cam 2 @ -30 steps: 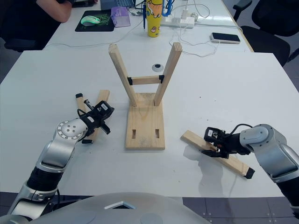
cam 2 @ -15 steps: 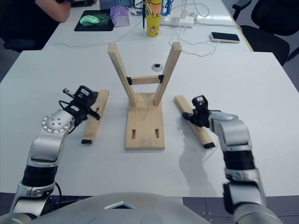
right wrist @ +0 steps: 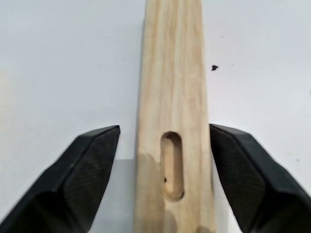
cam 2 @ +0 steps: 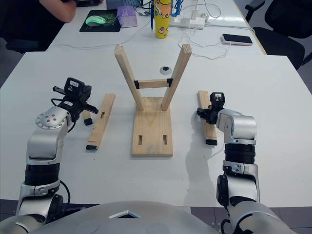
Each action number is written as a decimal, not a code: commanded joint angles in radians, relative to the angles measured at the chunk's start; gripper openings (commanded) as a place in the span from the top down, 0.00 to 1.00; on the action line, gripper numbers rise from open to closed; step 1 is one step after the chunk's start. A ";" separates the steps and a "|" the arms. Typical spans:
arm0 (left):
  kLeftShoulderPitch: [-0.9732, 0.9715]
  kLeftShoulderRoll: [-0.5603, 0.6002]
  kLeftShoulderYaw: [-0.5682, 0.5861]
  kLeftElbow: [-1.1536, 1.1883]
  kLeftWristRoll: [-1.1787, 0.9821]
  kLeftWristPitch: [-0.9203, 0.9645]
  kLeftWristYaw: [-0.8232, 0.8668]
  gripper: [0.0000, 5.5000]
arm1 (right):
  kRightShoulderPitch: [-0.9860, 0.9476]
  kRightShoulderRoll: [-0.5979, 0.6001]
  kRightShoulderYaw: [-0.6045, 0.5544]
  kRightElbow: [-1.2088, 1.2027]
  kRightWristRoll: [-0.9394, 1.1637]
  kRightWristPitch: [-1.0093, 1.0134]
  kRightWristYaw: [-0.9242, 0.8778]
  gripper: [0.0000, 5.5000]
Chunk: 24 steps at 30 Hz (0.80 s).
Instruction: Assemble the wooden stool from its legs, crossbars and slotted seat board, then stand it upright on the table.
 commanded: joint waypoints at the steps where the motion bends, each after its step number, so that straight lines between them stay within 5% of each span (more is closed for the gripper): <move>1: 0.023 -0.024 0.055 -0.013 -0.048 0.017 0.017 0.87 | -0.006 0.013 -0.013 -0.072 0.009 0.027 -0.030 0.27; 7: 0.105 -0.052 0.187 0.032 -0.086 0.043 0.099 0.72 | 0.010 -0.089 0.005 -0.280 -0.099 -0.127 -0.099 0.27; 13: 0.084 -0.116 0.264 0.139 -0.180 0.074 0.129 0.57 | 0.017 -0.053 0.008 -0.293 -0.117 -0.247 -0.127 0.27; 24: -0.009 -0.147 0.287 0.256 -0.273 0.153 0.175 0.56 | 0.050 -0.006 0.045 -0.267 -0.123 -0.296 -0.134 0.27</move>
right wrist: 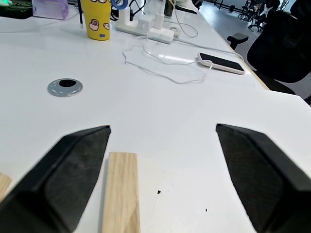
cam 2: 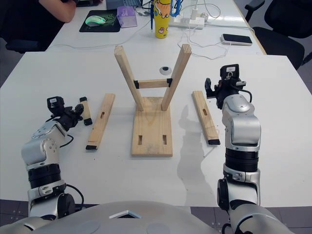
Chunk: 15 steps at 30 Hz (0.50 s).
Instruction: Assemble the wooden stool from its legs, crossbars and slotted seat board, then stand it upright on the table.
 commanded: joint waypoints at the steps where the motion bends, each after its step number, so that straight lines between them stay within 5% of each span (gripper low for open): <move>1: -0.019 0.000 -0.014 0.042 -0.016 0.025 0.003 0.56 | 0.002 0.008 0.007 0.006 -0.008 -0.019 -0.009 0.27; 15: -0.047 0.051 -0.089 0.158 0.010 0.067 -0.001 0.59 | 0.010 0.045 0.015 -0.018 -0.013 -0.016 -0.044 0.27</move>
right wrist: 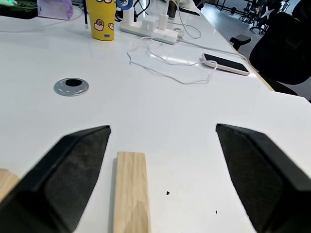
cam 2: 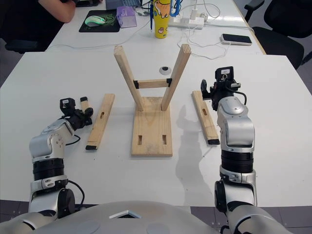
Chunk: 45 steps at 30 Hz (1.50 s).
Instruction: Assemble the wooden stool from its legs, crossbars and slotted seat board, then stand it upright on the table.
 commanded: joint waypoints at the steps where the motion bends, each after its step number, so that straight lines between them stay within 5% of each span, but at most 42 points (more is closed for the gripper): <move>1: 0.008 0.018 -0.011 0.051 0.004 0.044 0.001 0.61 | -0.001 0.019 -0.023 -0.020 0.001 0.014 -0.024 0.27; 7: -0.020 0.097 -0.134 0.190 0.071 0.004 -0.072 0.76 | 0.005 0.081 -0.095 -0.075 0.030 0.028 -0.077 0.27; 12: -0.020 0.118 -0.138 0.235 0.061 -0.051 -0.120 0.76 | -0.005 0.101 -0.128 -0.117 0.024 -0.077 -0.109 0.27; 17: 0.007 0.133 -0.107 0.212 0.100 -0.332 -0.093 0.76 | -0.033 0.105 -0.132 -0.126 0.029 -0.256 -0.110 0.27; 26: 0.154 0.071 -0.059 -0.032 0.127 -0.805 -0.033 0.76 | -0.125 0.206 -0.261 -0.241 0.664 -0.184 0.088 0.27; 31: 0.307 0.054 -0.124 -0.205 0.170 -0.961 -0.066 0.76 | 0.031 0.178 -0.159 -0.333 1.042 0.039 0.177 0.27; 38: 0.532 0.064 -0.232 -0.361 0.214 -1.031 -0.140 0.76 | 0.257 0.131 -0.058 -0.319 1.045 0.059 0.232 0.27; 45: 0.546 0.076 -0.377 -0.388 0.316 -1.092 -0.195 0.76 | 0.371 0.176 0.014 -0.221 1.056 0.038 0.268 0.27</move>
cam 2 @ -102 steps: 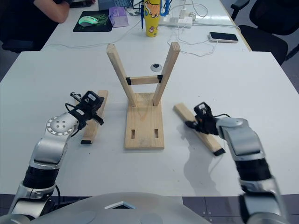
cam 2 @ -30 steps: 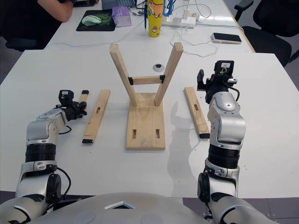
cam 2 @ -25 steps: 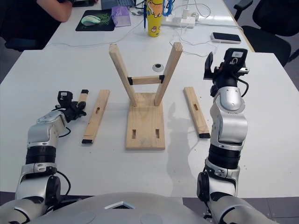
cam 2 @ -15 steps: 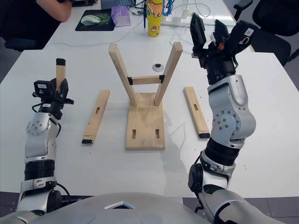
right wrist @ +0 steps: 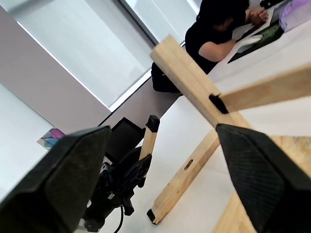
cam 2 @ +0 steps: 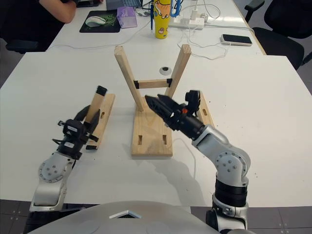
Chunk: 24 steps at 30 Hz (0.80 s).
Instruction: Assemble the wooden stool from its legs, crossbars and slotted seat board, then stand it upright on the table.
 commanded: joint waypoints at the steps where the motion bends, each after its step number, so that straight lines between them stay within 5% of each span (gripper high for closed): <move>1: -0.018 0.009 -0.080 -0.017 0.051 -0.033 -0.034 0.76 | 0.029 0.035 0.040 0.063 0.009 -0.013 0.015 0.27; 18: -0.100 0.010 -0.203 -0.015 -0.046 0.091 -0.182 0.76 | -0.031 0.183 0.064 0.214 0.007 -0.098 -0.022 0.27; 24: -0.107 0.000 -0.198 -0.038 -0.068 0.130 -0.181 0.76 | -0.045 0.184 0.060 0.243 -0.006 -0.113 -0.028 0.42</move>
